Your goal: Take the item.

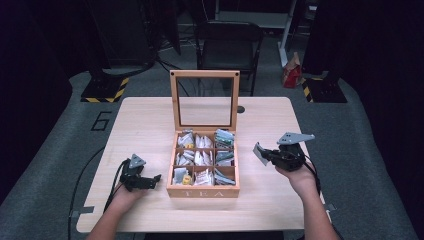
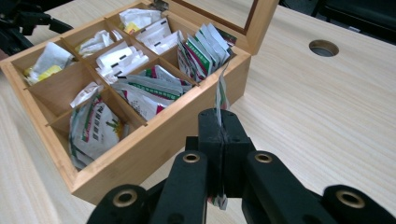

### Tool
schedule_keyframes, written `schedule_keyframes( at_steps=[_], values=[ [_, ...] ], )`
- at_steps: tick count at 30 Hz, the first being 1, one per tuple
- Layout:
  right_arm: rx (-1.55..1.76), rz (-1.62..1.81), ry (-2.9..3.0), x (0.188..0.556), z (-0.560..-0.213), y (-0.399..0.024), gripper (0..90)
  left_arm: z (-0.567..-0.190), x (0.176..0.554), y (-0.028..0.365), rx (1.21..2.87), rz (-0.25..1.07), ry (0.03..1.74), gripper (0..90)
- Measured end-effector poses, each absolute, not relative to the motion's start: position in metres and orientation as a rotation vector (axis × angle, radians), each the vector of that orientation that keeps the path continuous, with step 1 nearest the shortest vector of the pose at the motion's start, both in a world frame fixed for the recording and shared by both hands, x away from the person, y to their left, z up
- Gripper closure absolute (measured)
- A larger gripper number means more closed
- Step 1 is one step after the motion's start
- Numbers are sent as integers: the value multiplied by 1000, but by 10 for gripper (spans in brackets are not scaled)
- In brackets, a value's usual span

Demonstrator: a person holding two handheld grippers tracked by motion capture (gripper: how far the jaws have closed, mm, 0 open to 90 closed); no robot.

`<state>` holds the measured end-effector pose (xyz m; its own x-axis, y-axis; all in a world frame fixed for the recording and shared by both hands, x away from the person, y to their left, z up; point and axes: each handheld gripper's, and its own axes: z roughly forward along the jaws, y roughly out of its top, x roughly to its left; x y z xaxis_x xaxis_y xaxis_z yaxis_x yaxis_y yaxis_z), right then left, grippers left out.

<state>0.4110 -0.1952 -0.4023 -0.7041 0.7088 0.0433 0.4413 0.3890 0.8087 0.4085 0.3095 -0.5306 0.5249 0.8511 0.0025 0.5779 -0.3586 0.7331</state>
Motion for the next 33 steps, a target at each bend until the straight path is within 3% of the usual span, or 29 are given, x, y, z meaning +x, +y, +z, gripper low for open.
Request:
schedule_keyframes(
  at_steps=[33],
  values=[
    [1103,1094,2270,421,-446,-213,873,-531,409,310,2076,508,1154,62]
  ],
)
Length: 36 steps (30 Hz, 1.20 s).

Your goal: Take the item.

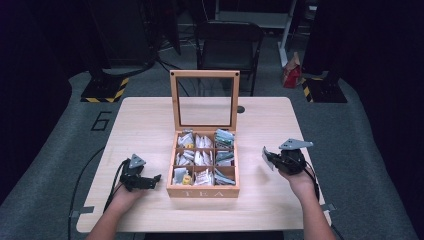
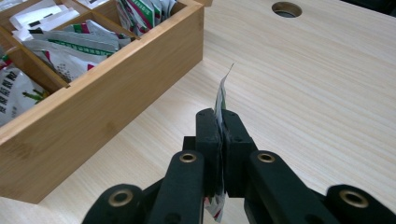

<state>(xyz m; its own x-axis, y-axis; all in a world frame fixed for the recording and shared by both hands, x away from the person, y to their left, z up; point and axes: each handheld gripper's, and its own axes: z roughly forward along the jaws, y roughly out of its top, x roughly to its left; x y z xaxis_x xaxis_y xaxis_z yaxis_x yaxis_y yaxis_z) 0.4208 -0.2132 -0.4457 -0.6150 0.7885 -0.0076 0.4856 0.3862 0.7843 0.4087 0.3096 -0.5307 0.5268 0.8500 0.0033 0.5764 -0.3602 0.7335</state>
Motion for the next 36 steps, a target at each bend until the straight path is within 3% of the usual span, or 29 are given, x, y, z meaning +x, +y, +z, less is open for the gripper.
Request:
schedule_keyframes(
  at_steps=[36],
  values=[
    [1093,950,2346,425,-476,-206,869,-531,409,310,2076,508,1153,62]
  ],
)
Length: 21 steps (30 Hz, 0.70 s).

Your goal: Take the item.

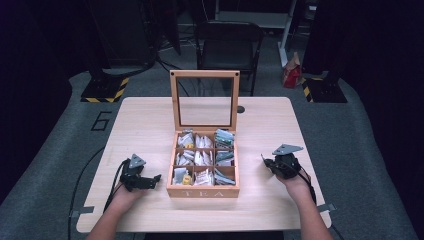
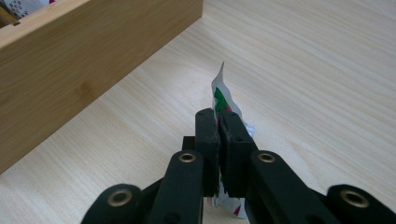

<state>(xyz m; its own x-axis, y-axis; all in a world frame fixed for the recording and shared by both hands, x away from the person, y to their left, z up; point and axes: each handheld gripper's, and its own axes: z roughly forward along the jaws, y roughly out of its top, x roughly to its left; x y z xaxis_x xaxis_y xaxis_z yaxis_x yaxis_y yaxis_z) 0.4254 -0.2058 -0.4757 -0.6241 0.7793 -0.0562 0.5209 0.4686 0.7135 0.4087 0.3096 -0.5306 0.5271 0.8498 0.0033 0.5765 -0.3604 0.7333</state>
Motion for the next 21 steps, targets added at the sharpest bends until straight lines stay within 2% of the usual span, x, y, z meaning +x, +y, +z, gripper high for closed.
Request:
schedule_keyframes(
  at_steps=[21],
  values=[
    [1089,924,2414,427,-490,-189,840,-531,409,310,2075,508,1154,62]
  ],
)
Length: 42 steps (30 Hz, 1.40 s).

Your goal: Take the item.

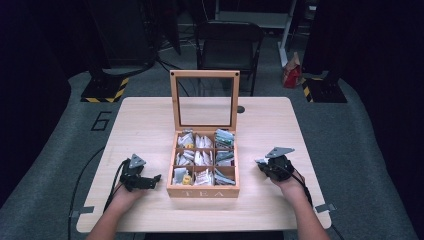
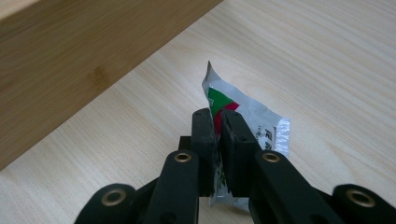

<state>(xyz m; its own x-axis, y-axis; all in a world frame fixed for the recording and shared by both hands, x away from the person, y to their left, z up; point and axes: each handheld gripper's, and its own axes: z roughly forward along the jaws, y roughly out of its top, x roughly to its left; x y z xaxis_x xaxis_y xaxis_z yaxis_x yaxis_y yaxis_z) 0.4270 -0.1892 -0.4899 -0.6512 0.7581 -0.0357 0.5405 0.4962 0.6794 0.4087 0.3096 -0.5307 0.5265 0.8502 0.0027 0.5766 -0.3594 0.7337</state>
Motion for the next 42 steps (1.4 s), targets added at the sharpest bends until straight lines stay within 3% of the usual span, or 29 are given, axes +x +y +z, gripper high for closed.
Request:
schedule_keyframes(
  at_steps=[21,32,42],
  values=[
    [1072,893,2443,427,-494,-184,751,-531,409,310,2075,508,1155,62],
    [1080,899,2433,425,-494,-180,548,-531,409,310,2076,507,1154,62],
    [1120,955,2383,420,-484,-186,449,-531,410,309,2083,501,1154,59]
  ],
)
